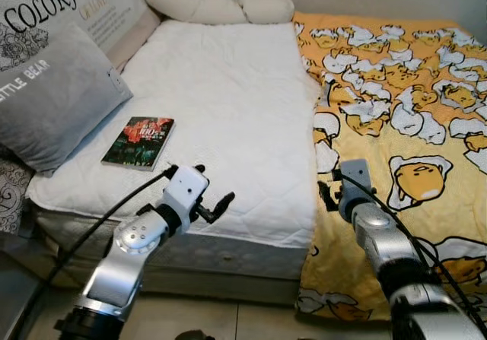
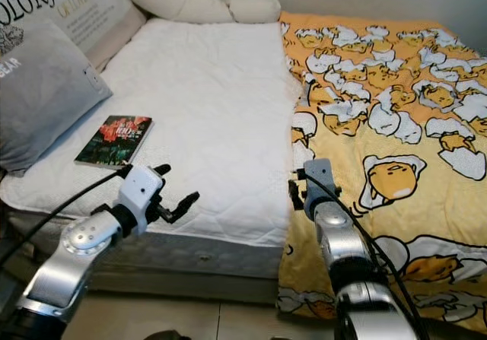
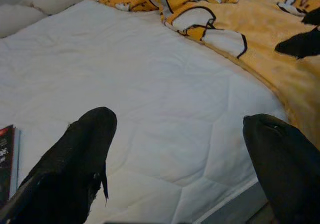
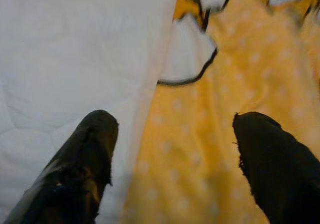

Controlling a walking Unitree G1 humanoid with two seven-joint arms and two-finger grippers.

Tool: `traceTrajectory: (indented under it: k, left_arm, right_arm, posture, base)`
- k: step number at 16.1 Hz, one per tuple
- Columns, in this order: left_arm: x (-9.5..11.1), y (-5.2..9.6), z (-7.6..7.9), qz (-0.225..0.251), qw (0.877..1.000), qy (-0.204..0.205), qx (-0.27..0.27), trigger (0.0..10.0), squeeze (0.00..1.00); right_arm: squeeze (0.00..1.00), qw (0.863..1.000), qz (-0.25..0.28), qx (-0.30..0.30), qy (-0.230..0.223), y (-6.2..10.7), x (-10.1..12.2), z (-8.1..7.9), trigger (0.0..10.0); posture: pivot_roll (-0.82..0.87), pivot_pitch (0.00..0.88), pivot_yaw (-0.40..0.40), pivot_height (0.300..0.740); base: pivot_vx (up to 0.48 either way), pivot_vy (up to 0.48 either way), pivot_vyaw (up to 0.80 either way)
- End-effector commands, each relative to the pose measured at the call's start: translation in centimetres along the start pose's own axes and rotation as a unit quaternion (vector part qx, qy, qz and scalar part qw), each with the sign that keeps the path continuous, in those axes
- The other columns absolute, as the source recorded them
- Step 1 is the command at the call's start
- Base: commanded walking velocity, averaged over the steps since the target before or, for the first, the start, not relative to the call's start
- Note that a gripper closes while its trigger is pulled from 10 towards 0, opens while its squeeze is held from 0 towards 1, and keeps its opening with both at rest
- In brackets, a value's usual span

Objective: Clean up the room

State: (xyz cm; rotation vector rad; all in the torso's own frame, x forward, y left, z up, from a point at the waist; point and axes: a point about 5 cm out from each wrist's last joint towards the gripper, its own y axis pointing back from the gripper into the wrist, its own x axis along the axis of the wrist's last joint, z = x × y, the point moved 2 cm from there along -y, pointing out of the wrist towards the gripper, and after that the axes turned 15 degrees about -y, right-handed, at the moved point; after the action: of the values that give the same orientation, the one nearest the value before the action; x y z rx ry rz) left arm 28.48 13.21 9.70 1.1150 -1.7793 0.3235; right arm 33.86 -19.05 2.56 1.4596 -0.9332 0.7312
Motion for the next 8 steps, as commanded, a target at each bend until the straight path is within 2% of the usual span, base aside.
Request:
traceTrajectory:
  k: [1,3,4,8]
  left_arm:
    - [-0.1,0.4,0.2,-0.007,1.0,-0.009,-0.011,10.0,0.87]
    - [-0.1,0.8,0.3,-0.011,1.0,-0.013,-0.02,10.0,0.87]
    - [0.0,1.1,0.2,-0.012,0.999,-0.017,-0.027,10.0,0.87]
    - [0.4,2.3,0.4,-0.013,0.999,-0.021,-0.042,10.0,0.88]
  right_arm:
    - [1.0,1.0,-0.011,-0.01,-0.019,-0.2,-0.3,0.8,10.0]
    - [1.0,0.999,-0.021,-0.018,-0.023,-0.4,-0.7,1.2,10.0]
    - [0.0,0.999,-0.023,-0.029,-0.022,-0.4,-0.8,1.6,10.0]
    - [0.0,0.999,-0.031,-0.03,-0.02,-0.4,-1.4,1.7,10.0]
  posture:
    - [0.08,0.046,0.031,0.74]
    - [0.09,0.059,0.038,0.74]
    - [0.11,0.086,0.047,0.74]
    - [0.13,0.143,0.063,0.74]
  base:
    - [0.0,0.0,0.0]
    - [0.0,0.0,0.0]
    - [0.0,0.0,0.0]
    - [0.0,0.0,0.0]
